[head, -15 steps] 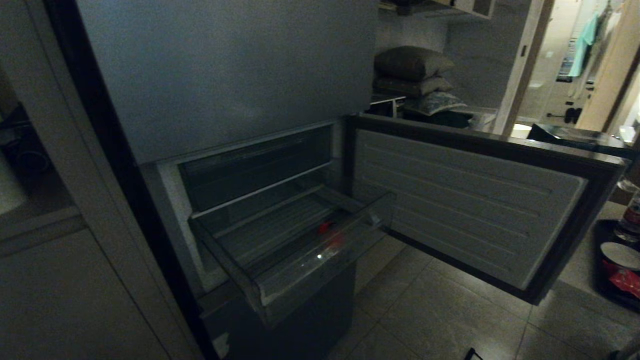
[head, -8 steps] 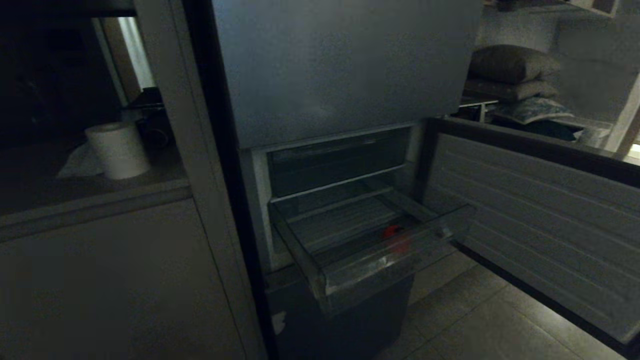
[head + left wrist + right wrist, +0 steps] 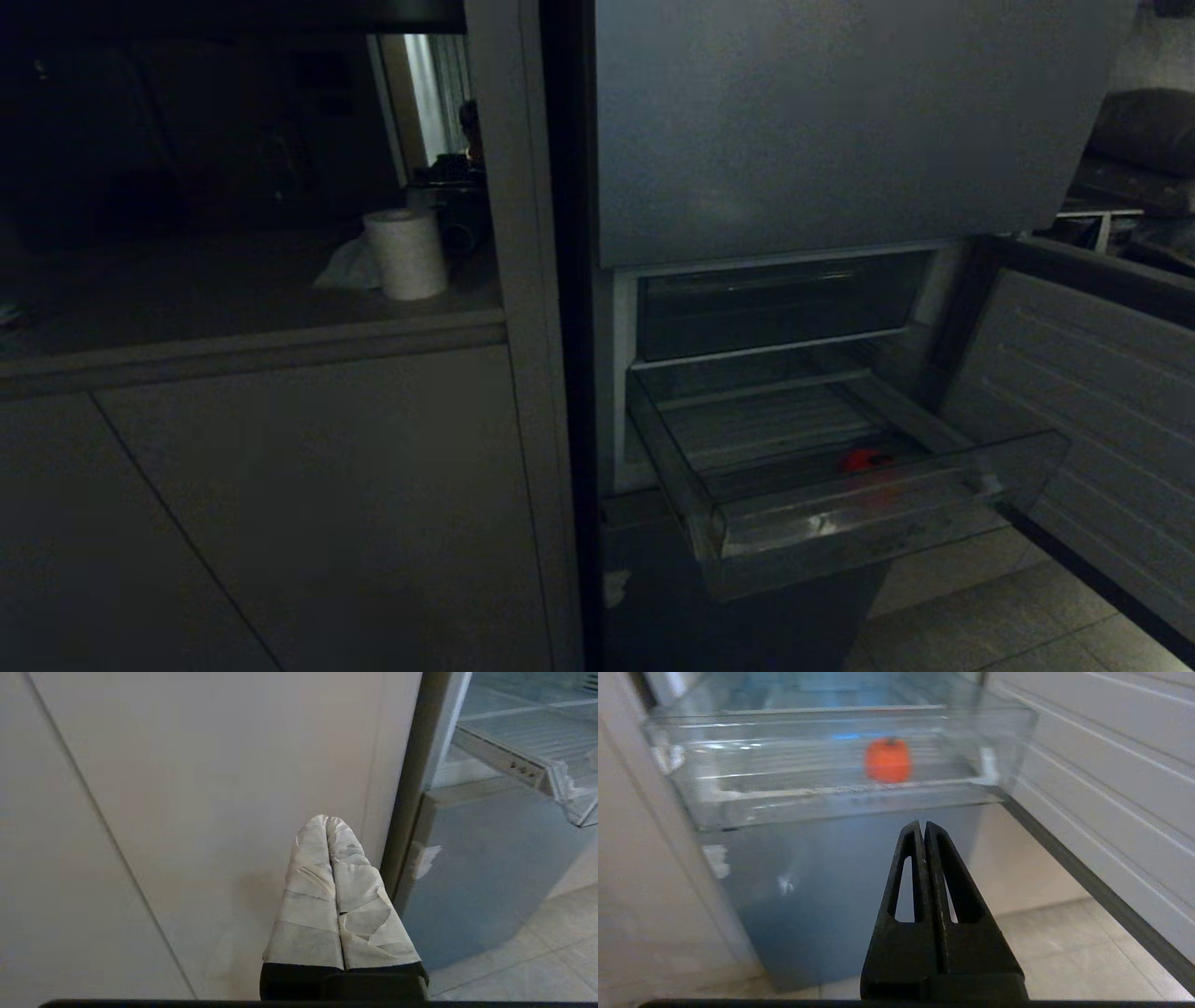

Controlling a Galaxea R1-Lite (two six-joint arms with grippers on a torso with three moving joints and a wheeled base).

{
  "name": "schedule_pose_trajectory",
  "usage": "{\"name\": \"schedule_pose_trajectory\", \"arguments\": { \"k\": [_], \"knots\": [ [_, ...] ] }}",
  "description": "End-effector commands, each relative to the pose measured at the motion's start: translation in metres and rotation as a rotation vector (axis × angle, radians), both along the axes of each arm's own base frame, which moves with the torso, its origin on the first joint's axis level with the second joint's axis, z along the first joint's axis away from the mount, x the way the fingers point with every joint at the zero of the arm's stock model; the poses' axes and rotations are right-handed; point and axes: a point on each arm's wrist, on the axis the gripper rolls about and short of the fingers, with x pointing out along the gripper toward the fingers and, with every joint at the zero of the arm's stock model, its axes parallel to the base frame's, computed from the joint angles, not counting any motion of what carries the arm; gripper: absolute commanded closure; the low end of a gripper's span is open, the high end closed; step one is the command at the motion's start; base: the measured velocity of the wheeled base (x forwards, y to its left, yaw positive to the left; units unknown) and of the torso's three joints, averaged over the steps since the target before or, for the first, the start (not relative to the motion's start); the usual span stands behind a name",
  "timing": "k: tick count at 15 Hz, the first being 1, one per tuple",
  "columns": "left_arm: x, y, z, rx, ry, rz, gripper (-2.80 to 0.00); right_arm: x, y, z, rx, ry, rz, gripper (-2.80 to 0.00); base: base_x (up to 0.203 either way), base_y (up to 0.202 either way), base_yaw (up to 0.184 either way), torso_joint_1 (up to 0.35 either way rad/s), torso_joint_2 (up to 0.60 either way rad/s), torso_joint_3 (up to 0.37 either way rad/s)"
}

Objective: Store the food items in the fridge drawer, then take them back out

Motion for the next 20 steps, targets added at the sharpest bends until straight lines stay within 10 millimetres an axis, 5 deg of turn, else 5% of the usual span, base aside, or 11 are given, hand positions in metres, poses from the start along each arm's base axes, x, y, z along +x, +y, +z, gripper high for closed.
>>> {"name": "schedule_pose_trajectory", "arguments": {
  "k": [1,11,20],
  "knots": [
    [0.0001,0.0000,0.0001,0.000,0.001,0.001,0.00,0.0002,0.0000,0.0001,-0.001,0.002,0.001,0.00,0.000,0.000,0.000,0.000,0.00,0.000],
    [0.0001,0.0000,0.0001,0.001,0.001,0.001,0.00,0.0002,0.0000,0.0001,0.003,0.003,0.001,0.00,0.000,0.000,0.000,0.000,0.00,0.000],
    [0.0000,0.0000,0.0000,-0.006,0.000,0.002,0.00,0.0002,0.0000,0.0001,0.004,0.003,0.002,0.00,0.162,0.000,0.000,0.007,0.00,0.000]
  ]
}}
